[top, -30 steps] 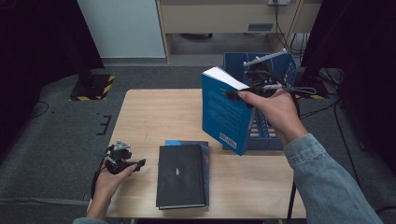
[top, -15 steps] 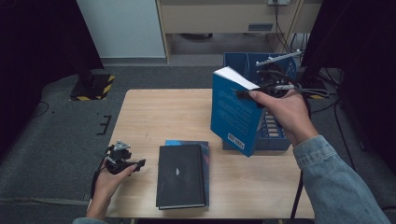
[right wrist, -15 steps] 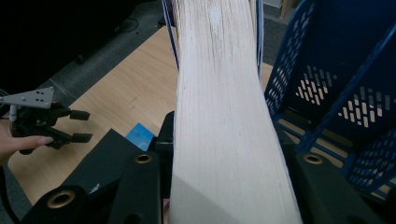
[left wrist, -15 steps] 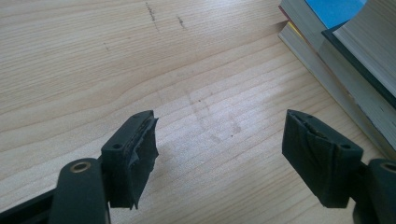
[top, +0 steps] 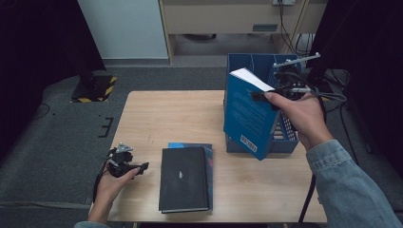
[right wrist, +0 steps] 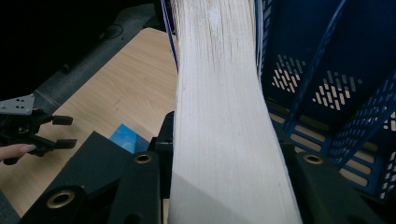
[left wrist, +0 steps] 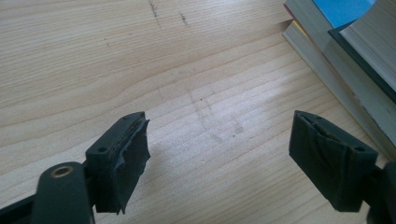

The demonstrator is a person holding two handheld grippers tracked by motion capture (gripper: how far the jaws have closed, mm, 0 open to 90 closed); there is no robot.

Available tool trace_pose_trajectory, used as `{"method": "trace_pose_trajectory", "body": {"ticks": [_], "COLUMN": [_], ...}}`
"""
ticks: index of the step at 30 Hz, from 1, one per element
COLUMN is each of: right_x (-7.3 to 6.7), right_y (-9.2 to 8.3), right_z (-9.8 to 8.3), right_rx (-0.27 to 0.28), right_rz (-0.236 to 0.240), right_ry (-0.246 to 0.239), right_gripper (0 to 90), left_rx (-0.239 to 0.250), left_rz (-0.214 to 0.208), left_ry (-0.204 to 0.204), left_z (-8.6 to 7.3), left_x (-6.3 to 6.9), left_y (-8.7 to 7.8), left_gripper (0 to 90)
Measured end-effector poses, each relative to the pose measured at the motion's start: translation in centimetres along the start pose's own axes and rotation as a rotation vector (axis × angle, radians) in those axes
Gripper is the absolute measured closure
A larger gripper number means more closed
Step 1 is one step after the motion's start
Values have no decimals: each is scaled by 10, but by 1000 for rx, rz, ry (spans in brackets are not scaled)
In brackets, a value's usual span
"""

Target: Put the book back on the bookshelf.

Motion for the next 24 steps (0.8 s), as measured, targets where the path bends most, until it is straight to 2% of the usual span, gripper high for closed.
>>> {"method": "trace_pose_trajectory", "body": {"ticks": [13, 24], "right_x": [11, 22], "right_y": [-6, -1], "right_z": [3, 10], "right_rx": [29, 46], "right_rz": [-28, -56], "right_ry": [45, 89], "right_gripper": [598, 598], "left_rx": [-3, -2], "left_rz": [7, 4], "left_ry": [-1, 0], "left_z": [0, 0], "left_x": [-1, -1], "left_y": [0, 0], "left_gripper": [168, 169]}}
Point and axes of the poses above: each handheld gripper's, and its own axes: y roughly forward along the jaws, z roughly out of its top, x roughly to its right, the point moved 2 cm from there along y, roughly forward along the jaws, and after that the axes turned 9 degrees about z, right-handed, at the moved point
